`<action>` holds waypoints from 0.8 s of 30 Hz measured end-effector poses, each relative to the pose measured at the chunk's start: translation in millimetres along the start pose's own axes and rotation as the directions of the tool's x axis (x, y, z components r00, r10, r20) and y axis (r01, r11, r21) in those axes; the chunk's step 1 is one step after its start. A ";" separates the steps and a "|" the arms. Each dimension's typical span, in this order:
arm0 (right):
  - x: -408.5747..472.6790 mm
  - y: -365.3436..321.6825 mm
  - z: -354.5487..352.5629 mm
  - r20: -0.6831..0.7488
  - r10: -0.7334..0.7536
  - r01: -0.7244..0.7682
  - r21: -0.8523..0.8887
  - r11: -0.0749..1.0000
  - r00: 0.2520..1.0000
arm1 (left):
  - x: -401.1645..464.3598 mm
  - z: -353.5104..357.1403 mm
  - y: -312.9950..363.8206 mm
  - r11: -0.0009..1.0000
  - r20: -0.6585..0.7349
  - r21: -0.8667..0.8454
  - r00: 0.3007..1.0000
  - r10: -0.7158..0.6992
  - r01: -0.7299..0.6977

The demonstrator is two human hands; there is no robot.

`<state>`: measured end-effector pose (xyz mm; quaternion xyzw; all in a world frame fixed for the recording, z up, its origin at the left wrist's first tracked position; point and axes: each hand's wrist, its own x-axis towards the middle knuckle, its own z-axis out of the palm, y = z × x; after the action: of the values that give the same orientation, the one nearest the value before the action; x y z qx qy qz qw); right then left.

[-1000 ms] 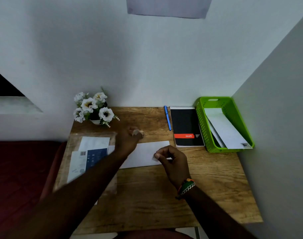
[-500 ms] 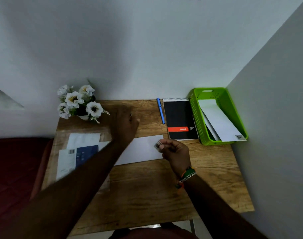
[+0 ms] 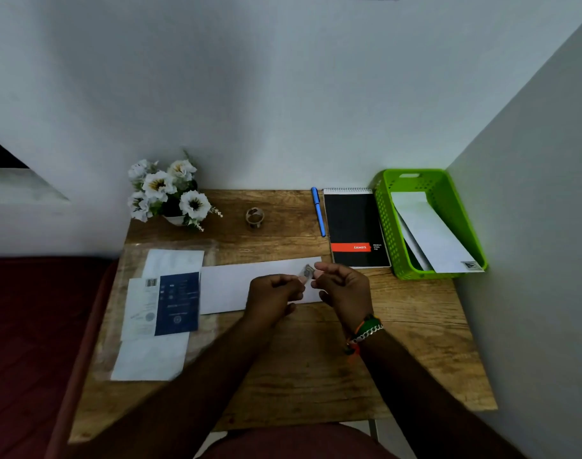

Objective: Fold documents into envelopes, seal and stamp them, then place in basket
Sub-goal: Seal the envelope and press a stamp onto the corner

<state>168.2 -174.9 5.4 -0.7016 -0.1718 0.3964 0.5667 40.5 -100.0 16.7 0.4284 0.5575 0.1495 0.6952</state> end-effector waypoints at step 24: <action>-6.1 41.7 -42.1 0.007 0.108 -0.080 -0.626 0.776 0.994 | 2.9 -30.2 -93.0 0.156 0.317 0.894 0.839 0.443 -0.420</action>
<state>187.3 -219.3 -29.4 -0.8488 -0.2699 0.3597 0.2780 -10.9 -139.7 -56.4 0.8887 0.3962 -0.0107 0.2303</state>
